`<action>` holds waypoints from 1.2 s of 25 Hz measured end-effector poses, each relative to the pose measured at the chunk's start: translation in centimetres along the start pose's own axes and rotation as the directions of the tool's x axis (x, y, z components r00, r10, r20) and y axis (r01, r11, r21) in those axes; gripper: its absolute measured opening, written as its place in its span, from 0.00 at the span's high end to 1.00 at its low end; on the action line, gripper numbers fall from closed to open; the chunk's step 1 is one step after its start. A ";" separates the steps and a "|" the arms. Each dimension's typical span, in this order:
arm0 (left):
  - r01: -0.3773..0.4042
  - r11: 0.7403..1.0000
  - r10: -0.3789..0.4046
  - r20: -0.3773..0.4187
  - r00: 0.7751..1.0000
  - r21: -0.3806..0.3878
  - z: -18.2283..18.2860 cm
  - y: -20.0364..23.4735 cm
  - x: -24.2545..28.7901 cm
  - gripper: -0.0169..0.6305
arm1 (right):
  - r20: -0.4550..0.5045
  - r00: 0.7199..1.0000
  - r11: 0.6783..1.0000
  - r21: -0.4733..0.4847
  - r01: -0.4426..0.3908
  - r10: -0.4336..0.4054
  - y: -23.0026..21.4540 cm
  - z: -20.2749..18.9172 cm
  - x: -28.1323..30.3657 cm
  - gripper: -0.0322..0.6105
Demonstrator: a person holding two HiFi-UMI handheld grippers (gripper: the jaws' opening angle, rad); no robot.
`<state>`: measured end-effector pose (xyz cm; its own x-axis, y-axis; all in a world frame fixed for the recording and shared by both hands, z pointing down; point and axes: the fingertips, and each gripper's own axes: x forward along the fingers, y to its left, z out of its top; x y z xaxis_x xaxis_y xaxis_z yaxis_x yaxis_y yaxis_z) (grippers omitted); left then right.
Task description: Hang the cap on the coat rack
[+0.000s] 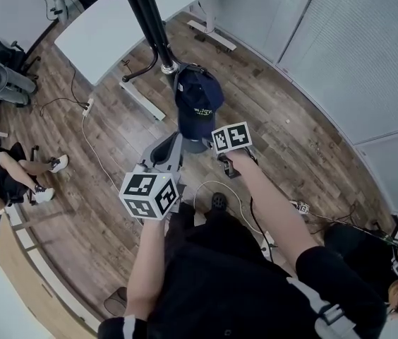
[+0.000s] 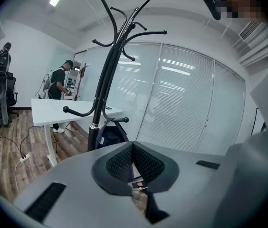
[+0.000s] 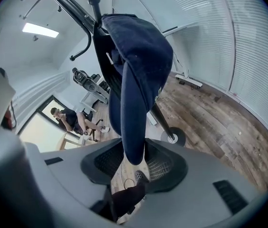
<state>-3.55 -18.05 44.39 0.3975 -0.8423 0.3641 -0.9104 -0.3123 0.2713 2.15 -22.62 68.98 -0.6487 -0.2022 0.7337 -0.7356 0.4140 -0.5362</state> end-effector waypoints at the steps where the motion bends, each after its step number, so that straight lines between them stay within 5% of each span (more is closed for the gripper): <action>1: -0.001 1.000 0.001 0.000 1.000 0.000 0.0 0.1 -0.1 0.95 | 0.001 1.000 1.000 -0.007 0.001 -0.001 0.2 0.3 0.3 0.71; 7: 0.003 1.000 -0.003 0.004 1.000 0.016 0.4 -0.1 0.0 0.95 | 0.026 0.999 0.998 -0.062 0.025 -0.023 0.8 1.6 1.0 0.58; 30: 0.026 0.999 -0.026 0.017 1.000 0.034 0.5 -0.7 0.3 0.95 | 0.130 0.988 0.984 -0.146 0.104 -0.085 0.7 3.1 -3.4 0.61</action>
<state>-2.83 -18.29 43.81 0.4191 -0.8412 0.3417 -0.9033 -0.3485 0.2501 3.22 -24.44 64.84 -0.6035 -0.3499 0.7165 -0.7627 0.5155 -0.3906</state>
